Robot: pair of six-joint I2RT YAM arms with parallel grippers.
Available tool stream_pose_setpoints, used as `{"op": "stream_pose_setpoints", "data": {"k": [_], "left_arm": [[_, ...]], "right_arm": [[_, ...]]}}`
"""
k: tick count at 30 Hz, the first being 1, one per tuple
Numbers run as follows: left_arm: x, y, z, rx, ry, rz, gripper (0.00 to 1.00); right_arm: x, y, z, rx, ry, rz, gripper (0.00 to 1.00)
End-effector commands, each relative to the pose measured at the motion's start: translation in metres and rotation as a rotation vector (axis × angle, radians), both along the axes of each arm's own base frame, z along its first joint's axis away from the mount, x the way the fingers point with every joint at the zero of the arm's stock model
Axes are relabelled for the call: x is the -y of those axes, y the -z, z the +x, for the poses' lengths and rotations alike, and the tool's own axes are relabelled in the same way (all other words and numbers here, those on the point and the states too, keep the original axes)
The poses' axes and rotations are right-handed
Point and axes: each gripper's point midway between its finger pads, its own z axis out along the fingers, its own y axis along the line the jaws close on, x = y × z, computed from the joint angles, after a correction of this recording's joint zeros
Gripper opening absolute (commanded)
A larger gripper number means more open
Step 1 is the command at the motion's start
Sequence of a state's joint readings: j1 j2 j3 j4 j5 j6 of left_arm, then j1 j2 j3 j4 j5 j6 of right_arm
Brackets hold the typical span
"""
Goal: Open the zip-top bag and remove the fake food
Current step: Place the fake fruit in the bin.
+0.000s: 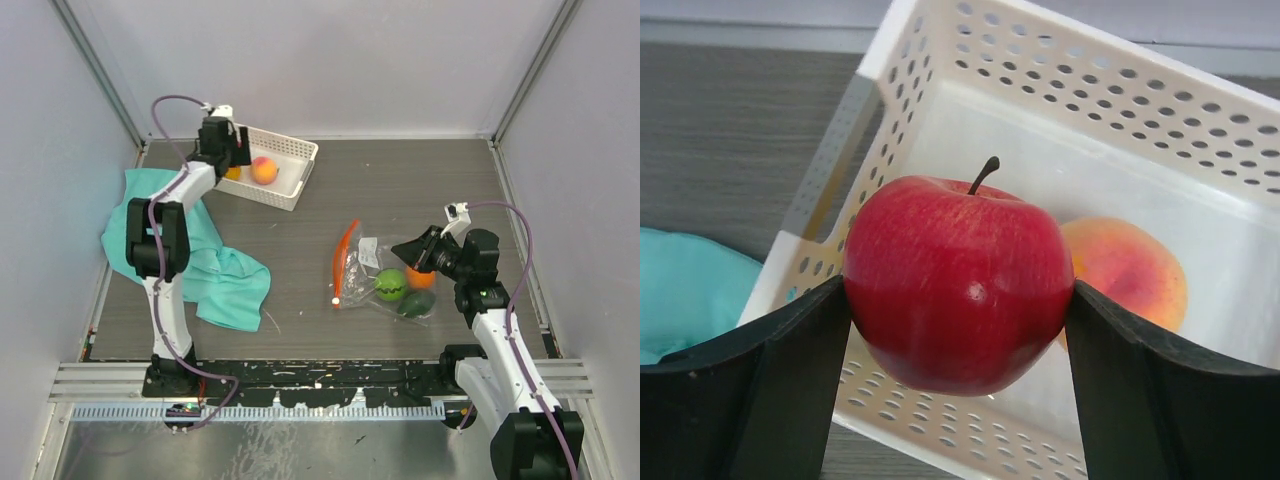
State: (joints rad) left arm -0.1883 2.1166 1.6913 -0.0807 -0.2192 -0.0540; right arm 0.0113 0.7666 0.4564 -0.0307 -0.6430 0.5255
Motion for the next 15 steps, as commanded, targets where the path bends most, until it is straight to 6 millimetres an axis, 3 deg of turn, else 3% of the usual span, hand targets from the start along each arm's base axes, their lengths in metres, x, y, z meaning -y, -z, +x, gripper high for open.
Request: {"op": "stream_pose_setpoints", "data": {"k": [1, 5, 15], "left_arm": [[0.002, -0.01, 0.004, -0.045, -0.001, -0.376, 0.48], [-0.001, -0.009, 0.007, -0.069, -0.014, -0.532, 0.56], [0.017, -0.022, 0.016, -0.121, 0.018, -0.885, 0.78]], "right_arm": [[-0.003, -0.023, 0.006, 0.084, -0.022, 0.005, 0.12], [-0.004, -0.022, 0.006, 0.08, -0.028, 0.007, 0.12], [-0.005, -0.022, 0.004, 0.078, -0.037, 0.01, 0.12]]}}
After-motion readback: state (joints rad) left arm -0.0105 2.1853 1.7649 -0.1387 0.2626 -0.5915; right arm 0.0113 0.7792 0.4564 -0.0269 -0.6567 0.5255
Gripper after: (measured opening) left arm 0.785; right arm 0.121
